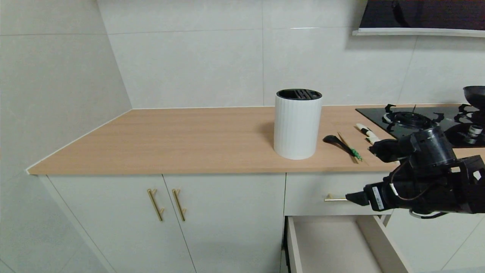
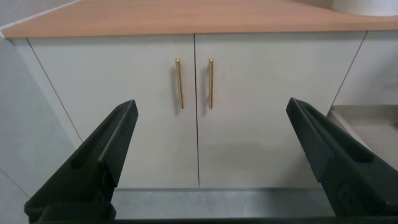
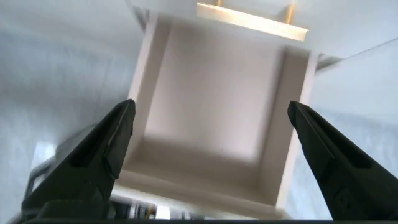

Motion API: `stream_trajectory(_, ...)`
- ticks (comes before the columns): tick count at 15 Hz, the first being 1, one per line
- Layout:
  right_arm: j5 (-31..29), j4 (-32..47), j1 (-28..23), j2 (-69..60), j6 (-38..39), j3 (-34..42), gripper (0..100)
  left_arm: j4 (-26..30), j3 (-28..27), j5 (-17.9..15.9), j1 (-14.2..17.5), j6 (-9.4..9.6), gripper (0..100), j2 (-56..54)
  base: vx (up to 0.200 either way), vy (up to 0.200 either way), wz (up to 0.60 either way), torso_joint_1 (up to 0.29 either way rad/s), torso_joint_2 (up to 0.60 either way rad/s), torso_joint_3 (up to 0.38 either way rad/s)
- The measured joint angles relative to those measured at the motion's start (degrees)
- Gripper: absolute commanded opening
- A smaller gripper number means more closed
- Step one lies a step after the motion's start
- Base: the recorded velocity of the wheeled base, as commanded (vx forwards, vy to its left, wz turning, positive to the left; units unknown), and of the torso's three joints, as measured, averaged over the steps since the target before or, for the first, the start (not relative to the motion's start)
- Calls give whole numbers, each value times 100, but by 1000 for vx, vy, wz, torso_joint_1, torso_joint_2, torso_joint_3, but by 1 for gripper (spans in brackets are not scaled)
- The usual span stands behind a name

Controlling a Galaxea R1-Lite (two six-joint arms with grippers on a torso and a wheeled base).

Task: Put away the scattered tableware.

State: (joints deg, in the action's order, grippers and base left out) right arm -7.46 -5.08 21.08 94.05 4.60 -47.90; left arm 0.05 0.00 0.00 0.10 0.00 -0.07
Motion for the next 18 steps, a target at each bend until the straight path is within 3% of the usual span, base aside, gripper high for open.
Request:
stream_trajectory(6, -773, -739, -113, 835, 30, -1020, 100, 2, -2, 0, -5, 0, 100, 0, 0, 0, 0, 0, 0, 0)
stream_trajectory(9, -839, -1336, -482, 1242, 55, -1161, 100, 0, 0, 0, -2, 0, 100, 0, 0, 0, 0, 0, 0, 0)
stream_trajectory(18, -846, -1677, -898, 2099, 286, -1525, 100, 0, 0, 0, -5, 0, 100, 0, 0, 0, 0, 0, 0, 0)
